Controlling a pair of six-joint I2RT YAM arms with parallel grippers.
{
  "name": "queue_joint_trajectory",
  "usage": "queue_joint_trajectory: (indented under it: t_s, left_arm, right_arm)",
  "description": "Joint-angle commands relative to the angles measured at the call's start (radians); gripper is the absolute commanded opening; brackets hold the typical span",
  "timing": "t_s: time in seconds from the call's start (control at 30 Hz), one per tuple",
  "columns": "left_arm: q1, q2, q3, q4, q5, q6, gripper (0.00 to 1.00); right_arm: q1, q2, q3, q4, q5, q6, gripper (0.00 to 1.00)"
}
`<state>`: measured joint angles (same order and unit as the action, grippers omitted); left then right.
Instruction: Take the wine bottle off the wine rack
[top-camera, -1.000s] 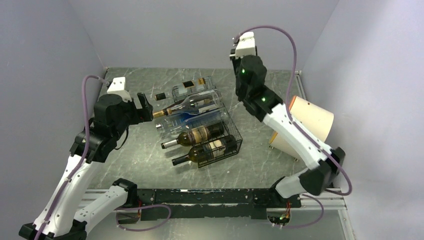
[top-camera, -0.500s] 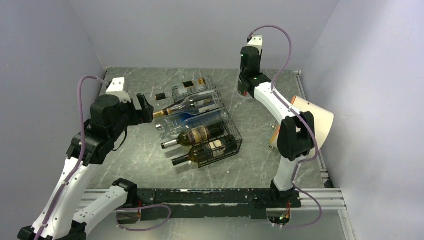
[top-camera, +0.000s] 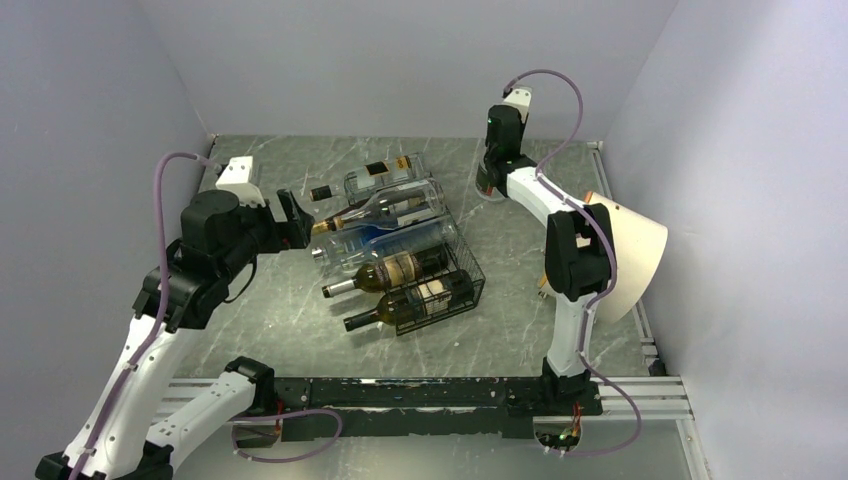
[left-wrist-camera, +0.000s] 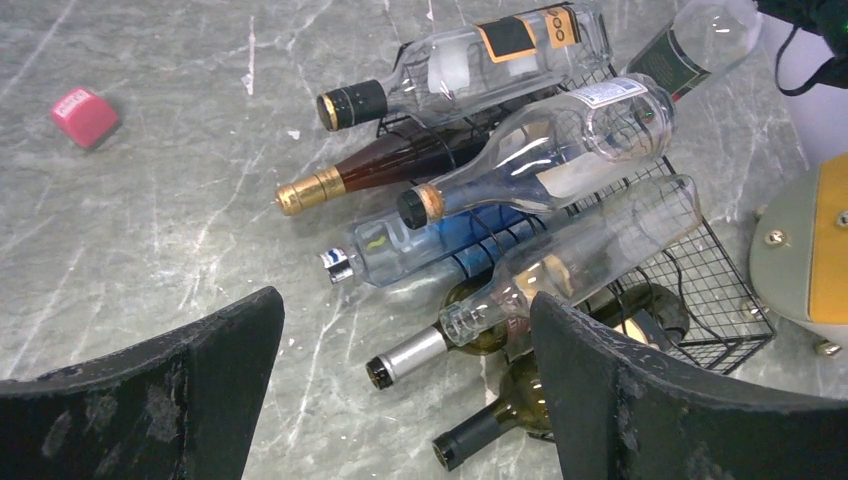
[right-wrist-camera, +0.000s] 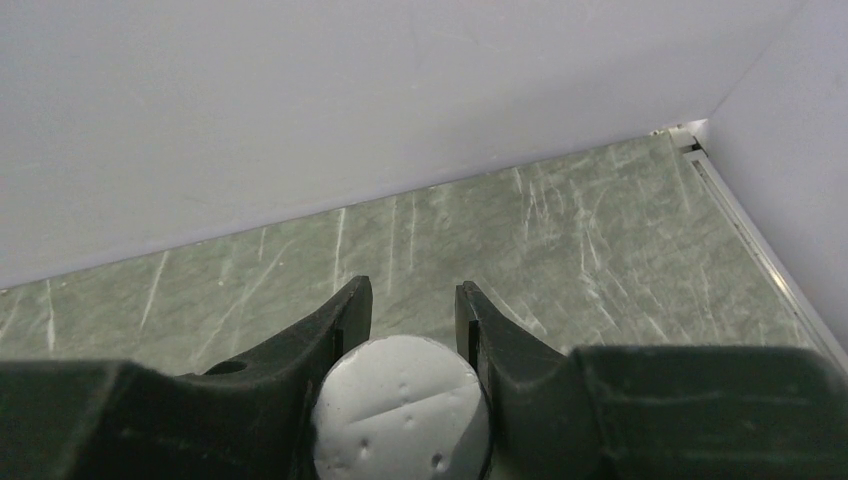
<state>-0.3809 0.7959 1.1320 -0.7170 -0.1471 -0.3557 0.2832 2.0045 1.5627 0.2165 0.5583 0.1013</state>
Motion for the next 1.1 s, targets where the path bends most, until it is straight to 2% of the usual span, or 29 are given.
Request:
queue_joint_trajectory:
  t_s: [0.0,0.43,0.63,0.7,0.8,0.87,1.0,1.07]
  left_arm:
    - [0.008,0.008,0.003,-0.009,0.067,-0.049,0.96]
    - [0.008,-0.003,-0.002,-0.016,0.073,-0.051,0.96]
    - [0.009,-0.003,-0.007,-0.01,0.081,-0.048,0.96]
    - [0.008,0.003,-0.001,-0.014,0.08,-0.047,0.96]
    - [0.008,0.003,0.006,-0.014,0.077,-0.048,0.96]
    - [0.009,0.002,0.004,-0.013,0.078,-0.05,0.96]
    - [0.008,0.004,0.0,-0.01,0.083,-0.053,0.96]
    - [0.008,0.006,-0.001,-0.01,0.083,-0.053,0.96]
  right_arm:
    - [-0.02,0.0,0.04,0.202,0.007,0.034,0.0]
    - [-0.042,0.05,-0.015,0.234,-0.001,0.042,0.0]
    - [-0.041,0.033,-0.025,0.225,-0.009,0.037,0.23]
    - [-0.042,0.025,-0.029,0.22,-0.016,0.036,0.34]
    - [-0.042,0.007,-0.032,0.202,-0.046,0.026,0.6]
    - [-0.042,-0.025,-0.032,0.186,-0.06,0.017,0.72]
    - [-0.042,-0.079,-0.026,0.122,-0.077,0.033,0.93]
    - [-0.041,-0.118,-0.017,0.067,-0.095,0.035,0.98]
